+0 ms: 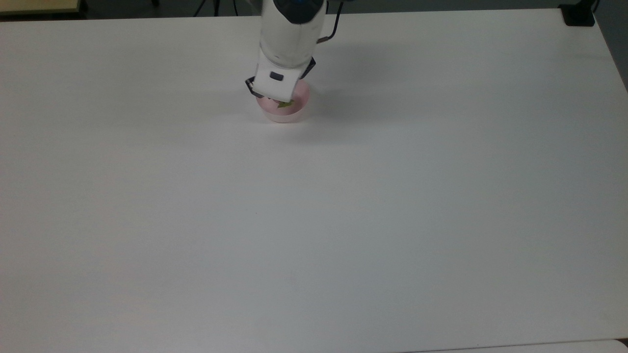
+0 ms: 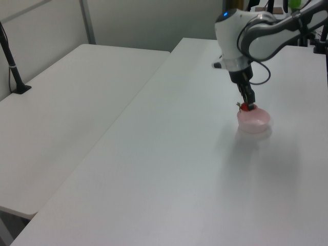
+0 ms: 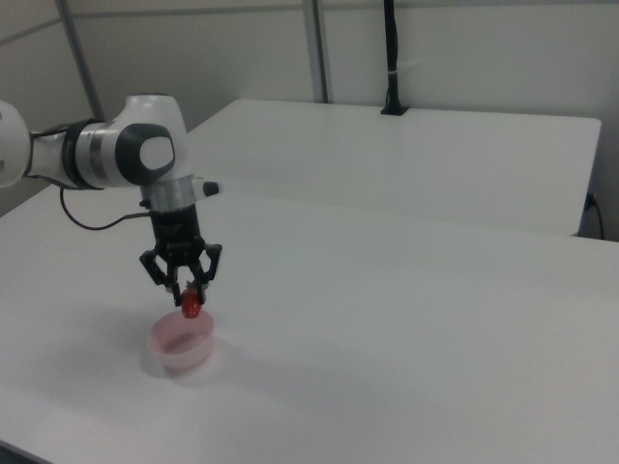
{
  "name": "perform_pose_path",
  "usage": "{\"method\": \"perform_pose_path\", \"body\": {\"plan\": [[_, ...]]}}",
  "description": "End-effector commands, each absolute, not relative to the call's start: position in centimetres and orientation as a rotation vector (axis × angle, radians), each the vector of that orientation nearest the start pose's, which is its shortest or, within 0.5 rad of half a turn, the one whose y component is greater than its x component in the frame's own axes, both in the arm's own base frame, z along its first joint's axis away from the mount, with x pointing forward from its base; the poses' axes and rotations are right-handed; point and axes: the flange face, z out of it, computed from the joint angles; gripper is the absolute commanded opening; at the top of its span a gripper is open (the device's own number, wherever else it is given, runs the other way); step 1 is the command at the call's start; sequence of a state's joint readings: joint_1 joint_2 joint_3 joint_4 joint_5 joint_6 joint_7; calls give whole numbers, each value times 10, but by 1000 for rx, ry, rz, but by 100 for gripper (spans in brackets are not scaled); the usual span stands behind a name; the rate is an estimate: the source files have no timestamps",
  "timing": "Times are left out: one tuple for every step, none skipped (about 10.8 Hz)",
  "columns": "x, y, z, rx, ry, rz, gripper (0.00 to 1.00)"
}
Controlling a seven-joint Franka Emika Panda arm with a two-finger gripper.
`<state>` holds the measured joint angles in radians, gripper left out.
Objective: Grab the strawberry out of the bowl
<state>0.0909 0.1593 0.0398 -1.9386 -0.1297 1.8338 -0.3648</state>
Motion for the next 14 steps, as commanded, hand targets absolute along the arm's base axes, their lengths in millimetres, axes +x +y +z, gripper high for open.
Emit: {"method": "perform_pose_path", "body": {"plan": [[568, -5, 421, -3130, -710, 358, 22], [572, -37, 422, -3157, -639, 323, 22], [577, -77, 422, -3186, -560, 232, 22], [578, -117, 410, -3203, -469, 198, 22], [578, -153, 392, -3217, -379, 191, 22], [580, -180, 377, -3236, -322, 148, 22], [582, -198, 365, -3255, -284, 107, 22], [582, -209, 348, -3261, -262, 114, 22], [583, -214, 335, -3266, -260, 127, 22], [584, -216, 324, -3268, -258, 139, 22], [584, -216, 321, -3269, -259, 140, 23], [585, -216, 322, -3270, -259, 137, 31], [586, -219, 325, -3275, -246, 126, 61], [587, -220, 327, -3277, -234, 118, 90]]}}
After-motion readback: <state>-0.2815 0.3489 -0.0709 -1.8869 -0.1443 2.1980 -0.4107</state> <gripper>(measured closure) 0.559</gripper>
